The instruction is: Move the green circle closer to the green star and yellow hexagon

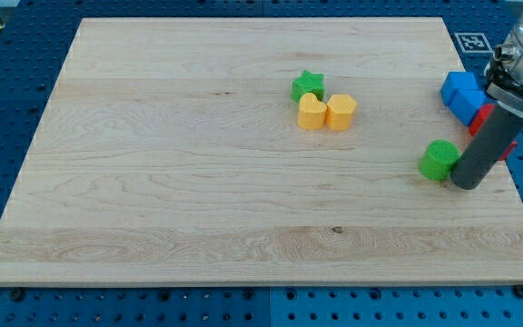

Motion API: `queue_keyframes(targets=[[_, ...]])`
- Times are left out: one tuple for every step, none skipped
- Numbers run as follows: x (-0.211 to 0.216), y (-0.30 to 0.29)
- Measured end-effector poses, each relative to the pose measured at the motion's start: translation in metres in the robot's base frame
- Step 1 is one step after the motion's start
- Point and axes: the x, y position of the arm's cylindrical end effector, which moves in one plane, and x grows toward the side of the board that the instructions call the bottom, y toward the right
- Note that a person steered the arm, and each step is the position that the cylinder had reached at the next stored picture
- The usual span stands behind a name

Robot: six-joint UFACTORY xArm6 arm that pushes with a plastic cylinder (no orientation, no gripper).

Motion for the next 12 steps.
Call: queue_keyframes(targets=[[0.0,-0.002],[-0.005,-0.004],[-0.014,-0.019],[0.002,-0.019],[-0.016,-0.024],[-0.035,-0.024],[-0.011,-0.024],[-0.001,-0.026],[-0.043,-0.026],[-0.06,-0.026],[-0.054,-0.026],[-0.059,-0.038]])
